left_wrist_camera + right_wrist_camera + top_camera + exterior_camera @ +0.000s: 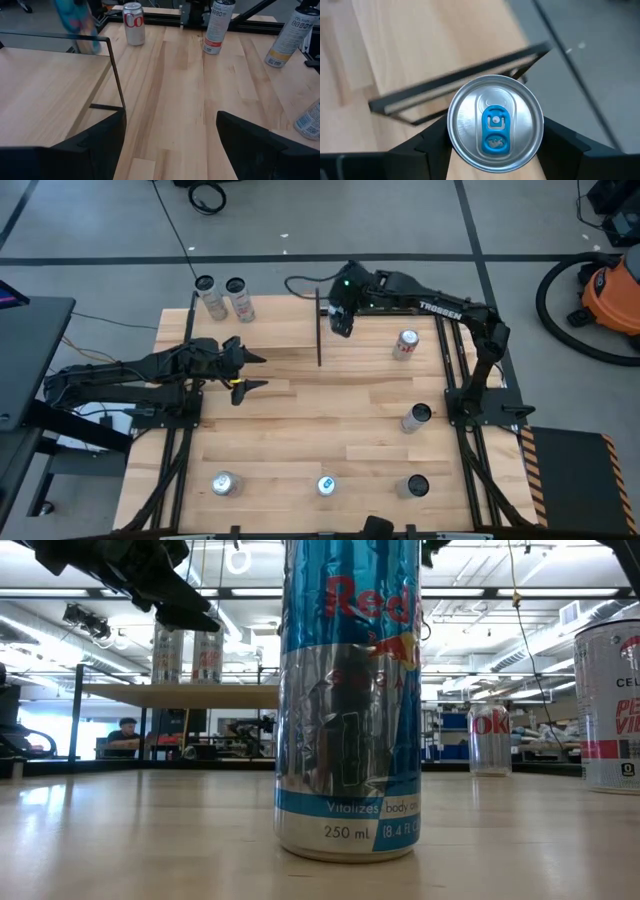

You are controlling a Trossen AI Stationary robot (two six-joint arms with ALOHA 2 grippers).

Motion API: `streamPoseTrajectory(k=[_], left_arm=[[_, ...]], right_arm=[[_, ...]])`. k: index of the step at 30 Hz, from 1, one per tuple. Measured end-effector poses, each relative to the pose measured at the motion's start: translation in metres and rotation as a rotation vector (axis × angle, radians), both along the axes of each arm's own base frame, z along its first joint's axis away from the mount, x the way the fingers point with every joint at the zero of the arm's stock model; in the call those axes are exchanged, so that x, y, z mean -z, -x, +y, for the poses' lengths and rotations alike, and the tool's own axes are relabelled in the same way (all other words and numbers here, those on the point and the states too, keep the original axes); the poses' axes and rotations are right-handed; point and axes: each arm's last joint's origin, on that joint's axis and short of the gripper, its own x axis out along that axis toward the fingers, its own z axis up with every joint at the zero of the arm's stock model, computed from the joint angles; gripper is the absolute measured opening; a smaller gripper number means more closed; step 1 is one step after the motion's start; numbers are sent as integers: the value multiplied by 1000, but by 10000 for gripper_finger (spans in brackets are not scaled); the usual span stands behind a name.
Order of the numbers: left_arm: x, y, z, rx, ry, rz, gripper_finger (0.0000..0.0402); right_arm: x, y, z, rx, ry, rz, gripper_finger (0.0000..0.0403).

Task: Place canned beverage on shelf
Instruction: Put the top blue soda can on the shelf

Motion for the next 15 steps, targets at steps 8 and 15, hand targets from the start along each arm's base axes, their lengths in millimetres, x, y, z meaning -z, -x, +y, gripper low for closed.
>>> streamPoseTrajectory(k=[8,15], left_arm=[[0,0,0,0,0,2,311],[0,0,0,0,0,2,311]], right_arm=[[-49,4,-2,41,160,-77,242],[-74,2,-3,26,257,-179,242]])
